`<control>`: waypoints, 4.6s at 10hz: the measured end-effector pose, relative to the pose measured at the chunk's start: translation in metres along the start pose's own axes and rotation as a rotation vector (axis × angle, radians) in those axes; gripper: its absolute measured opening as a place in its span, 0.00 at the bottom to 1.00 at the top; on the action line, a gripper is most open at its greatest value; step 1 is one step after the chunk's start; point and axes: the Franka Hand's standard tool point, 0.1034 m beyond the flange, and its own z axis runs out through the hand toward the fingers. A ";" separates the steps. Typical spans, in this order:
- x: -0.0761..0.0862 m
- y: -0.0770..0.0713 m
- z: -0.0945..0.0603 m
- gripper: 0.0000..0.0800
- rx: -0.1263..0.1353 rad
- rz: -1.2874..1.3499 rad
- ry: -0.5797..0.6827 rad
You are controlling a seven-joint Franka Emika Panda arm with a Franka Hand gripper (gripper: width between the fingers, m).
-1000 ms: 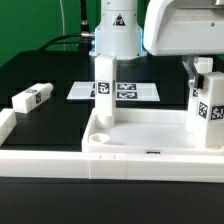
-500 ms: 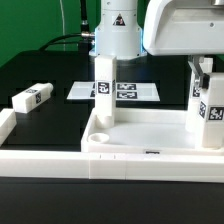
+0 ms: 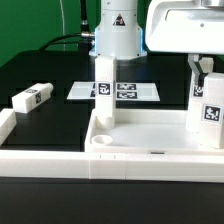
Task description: Assemble desk
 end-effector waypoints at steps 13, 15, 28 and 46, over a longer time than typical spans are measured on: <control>-0.006 -0.004 0.002 0.80 -0.013 0.133 -0.003; -0.006 -0.004 0.003 0.81 -0.011 -0.086 -0.004; -0.001 0.001 0.004 0.78 -0.025 -0.839 -0.001; -0.003 0.001 0.004 0.36 0.010 0.439 -0.022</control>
Offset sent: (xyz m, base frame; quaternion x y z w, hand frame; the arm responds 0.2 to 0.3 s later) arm -0.0019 0.0026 -0.0027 0.0001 -0.0115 0.2315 0.9728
